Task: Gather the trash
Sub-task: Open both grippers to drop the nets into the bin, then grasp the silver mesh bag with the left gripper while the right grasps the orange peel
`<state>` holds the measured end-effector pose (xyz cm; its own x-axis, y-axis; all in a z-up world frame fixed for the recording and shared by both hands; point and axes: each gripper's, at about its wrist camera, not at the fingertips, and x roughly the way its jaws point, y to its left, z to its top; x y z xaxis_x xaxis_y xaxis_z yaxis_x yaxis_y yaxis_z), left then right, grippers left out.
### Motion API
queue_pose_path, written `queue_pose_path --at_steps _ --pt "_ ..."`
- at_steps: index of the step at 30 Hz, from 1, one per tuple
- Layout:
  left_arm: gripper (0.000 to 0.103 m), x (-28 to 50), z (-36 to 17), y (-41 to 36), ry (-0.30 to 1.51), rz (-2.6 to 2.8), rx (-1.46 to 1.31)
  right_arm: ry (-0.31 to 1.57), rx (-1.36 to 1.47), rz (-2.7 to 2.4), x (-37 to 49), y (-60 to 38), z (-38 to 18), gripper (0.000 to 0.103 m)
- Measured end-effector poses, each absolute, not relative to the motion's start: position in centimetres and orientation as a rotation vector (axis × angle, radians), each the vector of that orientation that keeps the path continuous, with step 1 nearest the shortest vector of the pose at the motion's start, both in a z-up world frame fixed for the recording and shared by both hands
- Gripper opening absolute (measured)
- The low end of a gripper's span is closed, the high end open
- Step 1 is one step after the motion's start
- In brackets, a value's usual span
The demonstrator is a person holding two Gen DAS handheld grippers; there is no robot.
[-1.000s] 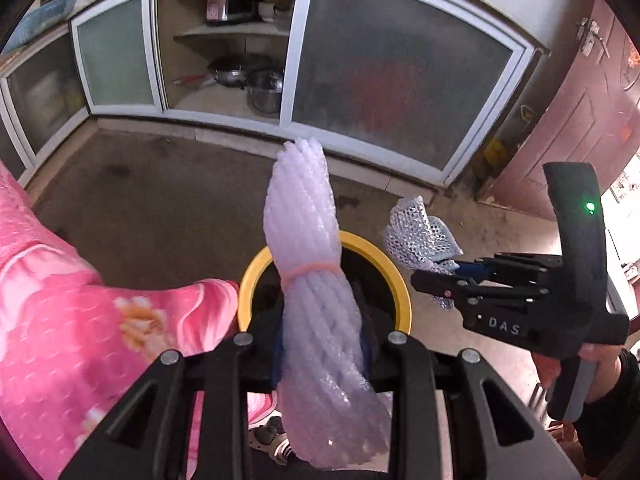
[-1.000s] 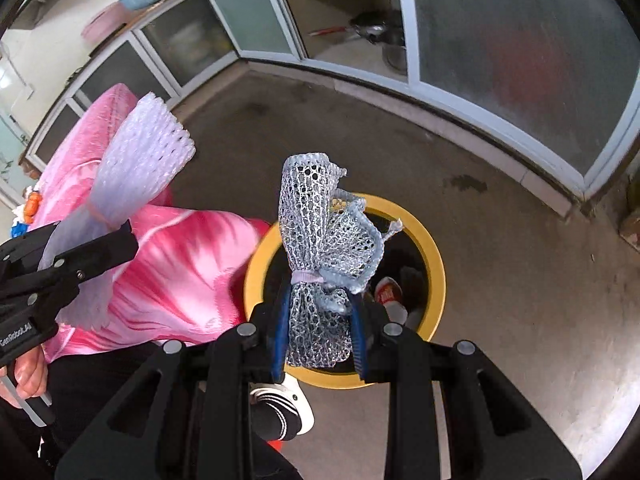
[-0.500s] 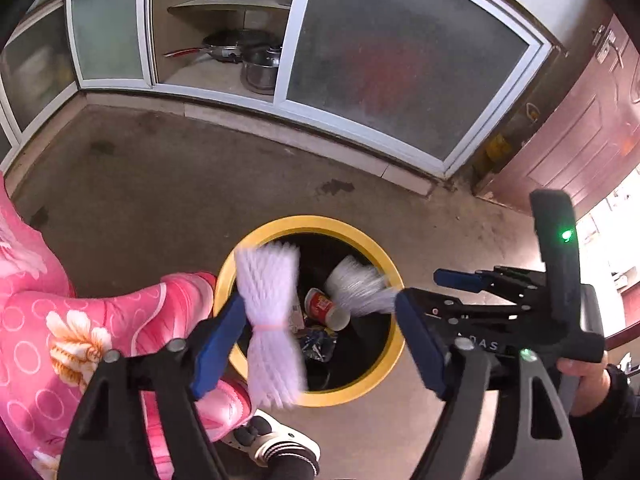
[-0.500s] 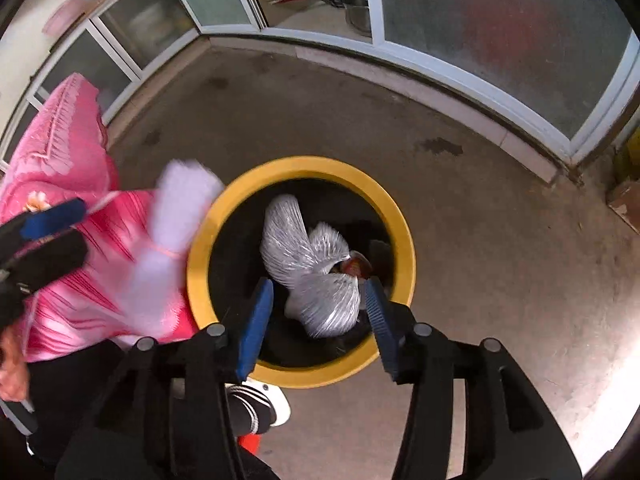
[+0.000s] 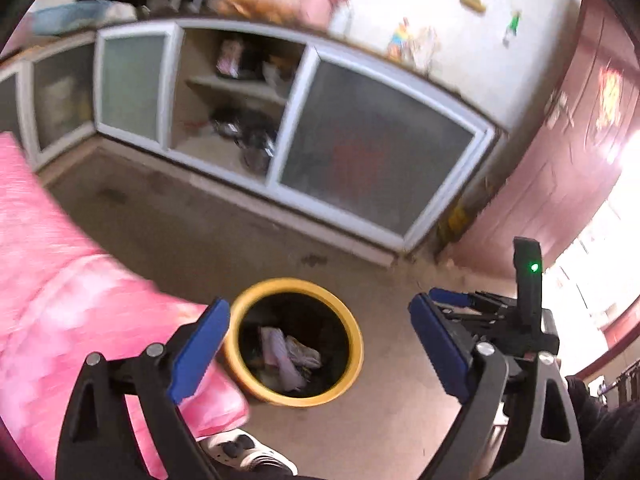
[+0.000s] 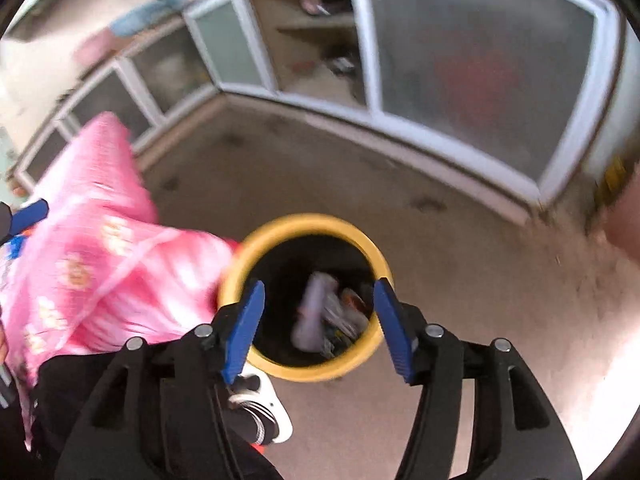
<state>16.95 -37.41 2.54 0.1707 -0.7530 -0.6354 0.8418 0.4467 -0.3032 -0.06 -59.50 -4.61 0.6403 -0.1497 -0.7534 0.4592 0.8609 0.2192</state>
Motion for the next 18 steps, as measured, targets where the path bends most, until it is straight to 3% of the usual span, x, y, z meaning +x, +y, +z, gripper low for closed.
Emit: queue_pose_path --at_steps 3,11,18 --pt "0.095 17.2 4.8 -30.4 0.731 -1.035 0.119 0.742 0.345 -0.248 2.2 -56.3 -1.4 0.060" --pt "0.095 19.0 7.7 -10.2 0.608 -0.570 0.118 0.671 0.155 0.082 13.4 -43.2 3.9 0.069" --pt "0.095 23.0 6.2 3.9 0.671 -0.180 0.092 0.698 -0.003 0.283 23.5 -31.5 4.7 0.069"
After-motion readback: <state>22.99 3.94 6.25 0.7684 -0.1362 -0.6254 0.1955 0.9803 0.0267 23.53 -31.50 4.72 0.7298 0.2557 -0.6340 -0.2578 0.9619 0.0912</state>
